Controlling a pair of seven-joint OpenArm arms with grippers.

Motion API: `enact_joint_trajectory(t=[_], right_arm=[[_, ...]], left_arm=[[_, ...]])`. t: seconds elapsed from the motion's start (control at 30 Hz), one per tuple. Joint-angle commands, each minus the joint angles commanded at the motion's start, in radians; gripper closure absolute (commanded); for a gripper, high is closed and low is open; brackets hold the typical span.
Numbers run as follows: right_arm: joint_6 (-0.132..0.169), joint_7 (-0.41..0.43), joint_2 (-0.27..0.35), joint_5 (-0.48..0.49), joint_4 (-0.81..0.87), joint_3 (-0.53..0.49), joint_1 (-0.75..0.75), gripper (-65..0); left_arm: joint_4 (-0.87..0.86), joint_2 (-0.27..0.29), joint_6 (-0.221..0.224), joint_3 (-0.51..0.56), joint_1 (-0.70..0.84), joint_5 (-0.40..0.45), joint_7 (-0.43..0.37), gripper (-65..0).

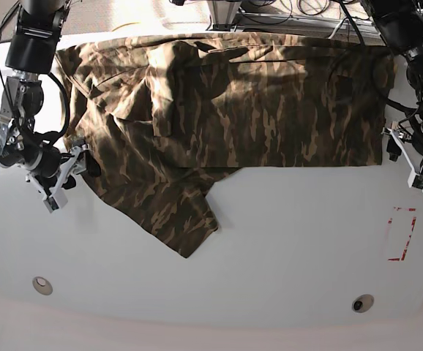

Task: Layout the t-shirt on the table in an organized manner, then fold the t-shirt properly
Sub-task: 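Pull the folded edge with both grippers toward the robot, sliding the shirt, then release the shirt and lower both grippers to the folded shirt's side edges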

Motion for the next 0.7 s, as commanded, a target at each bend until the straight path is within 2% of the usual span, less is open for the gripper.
enact_joint_trajectory(t=[0.23,0.5,0.7], right_arm=[[0.000,0.109,-0.021,-0.132,-0.161,-0.084,0.141,-43.0],[0.000,0.269,-0.044,-0.279,-0.436,-0.097,0.259,-43.1],[0.000,0.354,-0.048,-0.334,-0.585,-0.098,0.305,-43.1]], left_arm=[[-0.127,-0.005,0.000,0.002,-0.018,0.000,-0.121,-42.9],[-0.292,-0.008,0.000,0.003,-0.075,0.000,-0.209,-42.8],[-0.373,-0.008,0.000,0.054,-0.126,-0.002,-0.269,-42.8]])
